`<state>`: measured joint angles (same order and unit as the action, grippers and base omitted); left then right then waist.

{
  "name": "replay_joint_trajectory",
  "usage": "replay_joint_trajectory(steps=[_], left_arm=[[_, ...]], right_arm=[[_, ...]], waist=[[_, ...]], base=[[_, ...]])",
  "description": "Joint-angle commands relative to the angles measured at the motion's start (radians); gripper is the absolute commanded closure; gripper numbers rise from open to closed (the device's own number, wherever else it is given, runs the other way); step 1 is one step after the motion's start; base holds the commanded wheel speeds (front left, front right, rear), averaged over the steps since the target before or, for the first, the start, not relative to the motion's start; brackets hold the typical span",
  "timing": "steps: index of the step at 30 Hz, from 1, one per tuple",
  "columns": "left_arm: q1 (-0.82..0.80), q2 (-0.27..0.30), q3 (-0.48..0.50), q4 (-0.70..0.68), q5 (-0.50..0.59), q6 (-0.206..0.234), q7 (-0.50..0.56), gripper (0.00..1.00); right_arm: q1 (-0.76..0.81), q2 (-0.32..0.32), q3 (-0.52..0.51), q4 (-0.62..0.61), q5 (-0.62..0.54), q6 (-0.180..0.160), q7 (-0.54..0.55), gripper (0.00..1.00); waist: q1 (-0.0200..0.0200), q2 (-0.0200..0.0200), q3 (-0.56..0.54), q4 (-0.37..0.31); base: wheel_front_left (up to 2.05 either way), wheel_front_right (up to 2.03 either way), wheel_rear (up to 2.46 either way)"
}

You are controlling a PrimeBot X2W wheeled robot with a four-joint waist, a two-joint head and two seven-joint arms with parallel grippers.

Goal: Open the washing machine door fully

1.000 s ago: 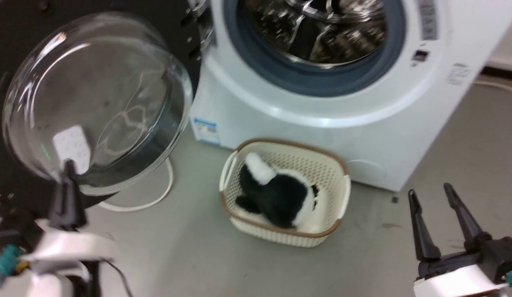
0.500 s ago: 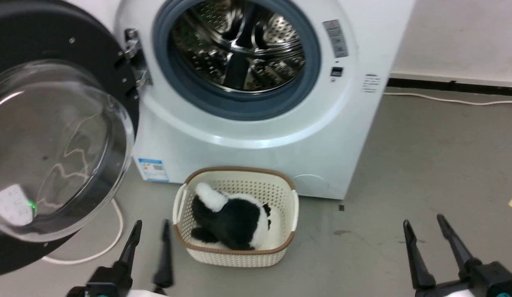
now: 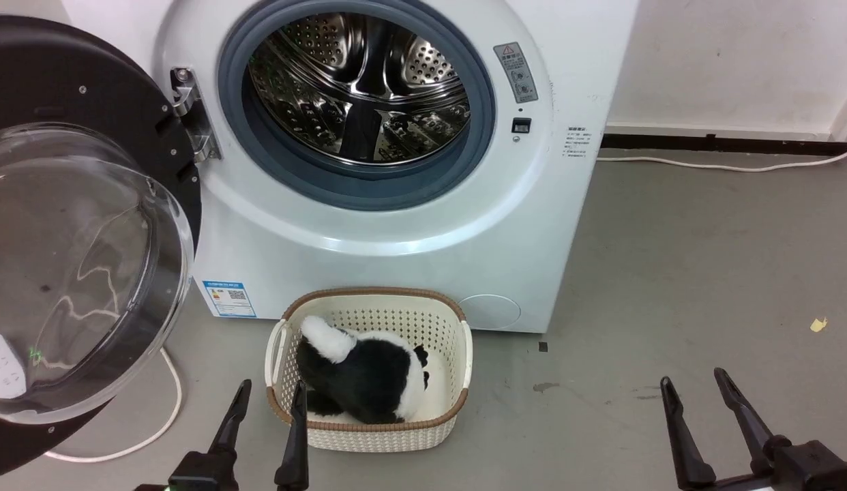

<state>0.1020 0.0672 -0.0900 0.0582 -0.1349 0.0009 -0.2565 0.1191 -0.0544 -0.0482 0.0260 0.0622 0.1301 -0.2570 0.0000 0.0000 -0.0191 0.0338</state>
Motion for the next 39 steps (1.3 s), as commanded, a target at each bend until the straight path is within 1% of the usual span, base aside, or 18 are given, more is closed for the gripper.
replay_joint_trajectory(steps=[1, 8, 9, 39], left_arm=[[0.008, -0.006, -0.002, -0.003, 0.004, 0.005, -0.005, 0.0], [0.002, -0.007, 0.0, -0.01, 0.009, 0.007, -0.005, 0.0], [0.0, -0.004, 0.002, -0.006, 0.001, 0.005, 0.0, 1.0], [-0.023, -0.007, 0.022, -0.016, 0.031, 0.004, 0.058, 1.0]], right_arm=[[0.008, 0.004, 0.002, -0.001, 0.004, 0.001, -0.004, 0.0], [0.006, 0.004, 0.002, -0.006, 0.008, 0.001, -0.005, 0.0], [0.0, 0.0, 0.002, -0.002, 0.003, 0.0, 0.0, 1.0], [-0.027, 0.001, 0.012, -0.007, -0.012, 0.0, 0.059, 1.0]], waist=[[0.0, 0.0, 0.0, -0.002], [0.0, 0.0, 0.005, -0.004], [0.0001, 0.0, 0.005, -0.005], [0.0001, 0.0, 0.009, -0.011]], base=[[0.0, 0.0, 0.0], [0.0, 0.0, 0.0], [0.0, 0.0, 0.0], [0.0, 0.0, 0.0]])
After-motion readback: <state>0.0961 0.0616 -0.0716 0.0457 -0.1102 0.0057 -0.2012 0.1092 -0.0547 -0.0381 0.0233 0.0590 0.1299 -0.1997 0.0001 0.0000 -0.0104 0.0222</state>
